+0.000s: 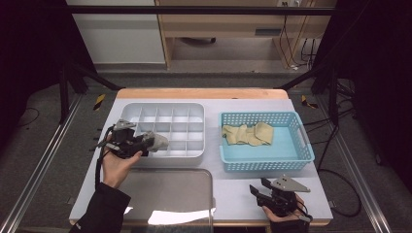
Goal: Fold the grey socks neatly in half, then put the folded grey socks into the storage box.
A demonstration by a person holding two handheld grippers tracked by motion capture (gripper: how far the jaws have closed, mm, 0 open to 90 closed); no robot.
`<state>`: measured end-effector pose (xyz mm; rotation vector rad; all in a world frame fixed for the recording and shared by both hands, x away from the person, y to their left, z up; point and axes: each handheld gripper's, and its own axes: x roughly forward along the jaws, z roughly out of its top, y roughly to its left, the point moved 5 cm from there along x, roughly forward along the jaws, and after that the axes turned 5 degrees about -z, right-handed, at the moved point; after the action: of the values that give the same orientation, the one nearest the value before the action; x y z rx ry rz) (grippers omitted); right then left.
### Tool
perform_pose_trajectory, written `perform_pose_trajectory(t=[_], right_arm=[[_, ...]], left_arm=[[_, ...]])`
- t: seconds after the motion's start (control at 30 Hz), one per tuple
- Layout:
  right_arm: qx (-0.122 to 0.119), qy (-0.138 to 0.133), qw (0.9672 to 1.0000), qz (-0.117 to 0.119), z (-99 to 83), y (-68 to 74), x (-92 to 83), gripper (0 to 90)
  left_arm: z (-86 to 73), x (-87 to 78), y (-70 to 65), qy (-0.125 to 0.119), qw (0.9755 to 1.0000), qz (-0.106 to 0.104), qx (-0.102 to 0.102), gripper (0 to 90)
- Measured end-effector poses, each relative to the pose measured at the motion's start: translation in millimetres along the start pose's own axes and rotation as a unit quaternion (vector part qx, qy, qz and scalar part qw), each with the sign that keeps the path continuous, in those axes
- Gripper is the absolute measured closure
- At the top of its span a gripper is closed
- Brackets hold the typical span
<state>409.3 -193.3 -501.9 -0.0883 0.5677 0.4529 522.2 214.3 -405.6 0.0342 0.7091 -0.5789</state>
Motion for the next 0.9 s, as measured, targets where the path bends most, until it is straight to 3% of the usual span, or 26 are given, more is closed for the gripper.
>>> perform_pose_trajectory(t=[0.6,0.9], right_arm=[[-0.002,0.007,1.0000,0.002,-2.4,-0.6,2.0,47.0],[0.000,0.012,0.9999,0.004,-3.7,-0.7,3.1,47.0]], left_arm=[[-12.9,19.6,10.6,0.056,0.9980,0.018,0.022,63.9],[-15.4,29.2,4.1,0.077,0.9956,0.026,0.047,64.0]])
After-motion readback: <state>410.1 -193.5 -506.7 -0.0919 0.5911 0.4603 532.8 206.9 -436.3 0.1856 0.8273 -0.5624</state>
